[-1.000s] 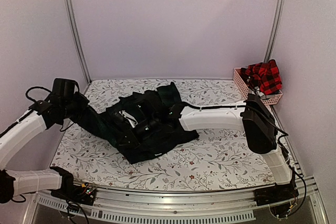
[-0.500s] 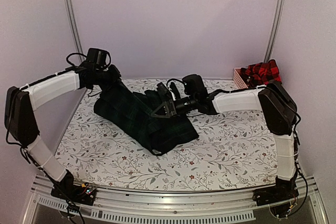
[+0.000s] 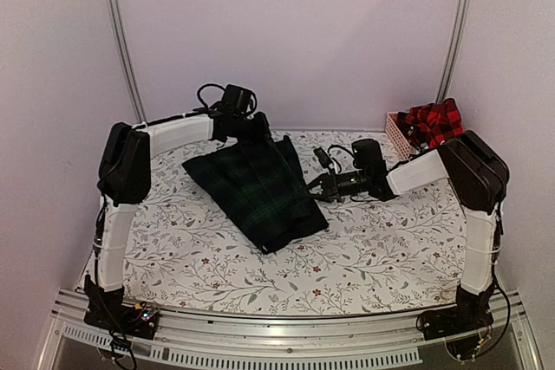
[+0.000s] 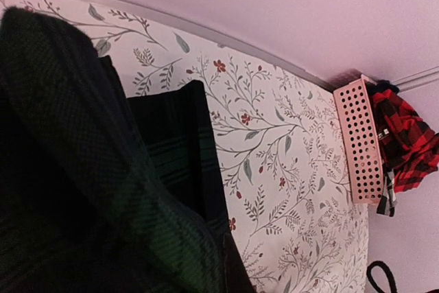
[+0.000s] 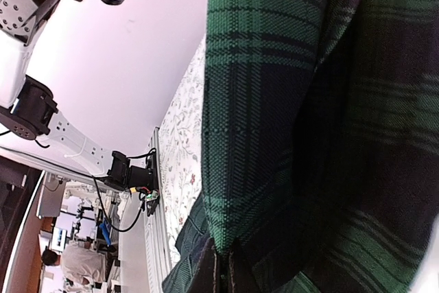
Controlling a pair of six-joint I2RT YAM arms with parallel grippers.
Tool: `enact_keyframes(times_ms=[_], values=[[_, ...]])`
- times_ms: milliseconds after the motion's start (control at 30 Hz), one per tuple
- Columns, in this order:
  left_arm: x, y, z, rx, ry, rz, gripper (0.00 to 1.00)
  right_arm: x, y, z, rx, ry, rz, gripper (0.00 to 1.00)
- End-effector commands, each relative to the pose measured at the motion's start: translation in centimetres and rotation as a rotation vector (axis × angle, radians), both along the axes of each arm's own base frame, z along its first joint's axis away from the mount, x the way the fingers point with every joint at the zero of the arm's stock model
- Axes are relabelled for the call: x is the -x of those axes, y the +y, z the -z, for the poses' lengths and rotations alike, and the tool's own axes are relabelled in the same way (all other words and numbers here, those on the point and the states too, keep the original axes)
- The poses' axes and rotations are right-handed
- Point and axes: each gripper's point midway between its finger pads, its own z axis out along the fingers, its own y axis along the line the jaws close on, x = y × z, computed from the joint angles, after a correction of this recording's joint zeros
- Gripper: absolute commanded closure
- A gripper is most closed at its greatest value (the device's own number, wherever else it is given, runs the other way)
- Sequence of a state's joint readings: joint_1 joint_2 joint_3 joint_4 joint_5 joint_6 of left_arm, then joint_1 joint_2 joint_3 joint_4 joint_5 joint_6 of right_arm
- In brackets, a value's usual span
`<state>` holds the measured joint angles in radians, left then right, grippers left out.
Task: Fold and stack the mixed laundry pile
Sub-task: Fold the flattened skirt at the center of the board.
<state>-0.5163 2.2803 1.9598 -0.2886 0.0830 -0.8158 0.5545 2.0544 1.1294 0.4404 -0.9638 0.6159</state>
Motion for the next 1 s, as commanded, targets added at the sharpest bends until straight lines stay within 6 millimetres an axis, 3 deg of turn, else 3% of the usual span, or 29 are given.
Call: enact_keyframes(times_ms=[0, 133, 233, 300, 467, 600, 700, 767, 867, 967], values=[[-2.8, 0.2, 2.9, 0.01, -0.034, -0.024, 1.0, 1.0, -2.0, 3.5, 0.013, 0.114, 0.005, 1.0], [-3.2, -0.3, 7.4, 0.002, 0.015, 0.001, 1.0, 1.0, -2.8, 6.2, 0.043, 0.157, 0.027, 1.0], [-3.4, -0.8, 8.2, 0.011, 0.012, 0.029, 1.0, 1.0, -2.7, 7.0, 0.041, 0.177, 0.023, 1.0], [-3.3, -1.0, 7.6, 0.018, -0.006, 0.038, 1.0, 0.9, -2.6, 6.9, 0.036, 0.181, 0.022, 1.0], [-3.0, -2.8, 2.8, 0.005, -0.127, 0.07, 1.0, 1.1, -2.6, 5.5, 0.021, 0.166, 0.021, 1.0], [-3.0, -4.5, 2.5, 0.011, -0.121, 0.093, 1.0, 1.5, -3.1, 3.7, 0.011, 0.145, 0.033, 1.0], [-3.2, -5.5, 3.7, 0.02, -0.116, 0.116, 0.88, 1.8, -3.4, 3.1, 0.012, 0.139, 0.04, 1.0], [-3.5, -5.9, 4.8, 0.025, -0.114, 0.138, 0.78, 2.2, -3.6, 3.9, 0.026, 0.156, 0.046, 1.0], [-3.3, -6.6, 5.8, 0.031, -0.107, 0.198, 0.55, 2.8, -4.1, 5.1, 0.043, 0.19, 0.059, 1.0], [-2.4, -6.2, 4.6, 0.012, -0.122, 0.226, 0.32, 2.9, -4.6, 6.2, 0.068, 0.209, 0.087, 0.93]])
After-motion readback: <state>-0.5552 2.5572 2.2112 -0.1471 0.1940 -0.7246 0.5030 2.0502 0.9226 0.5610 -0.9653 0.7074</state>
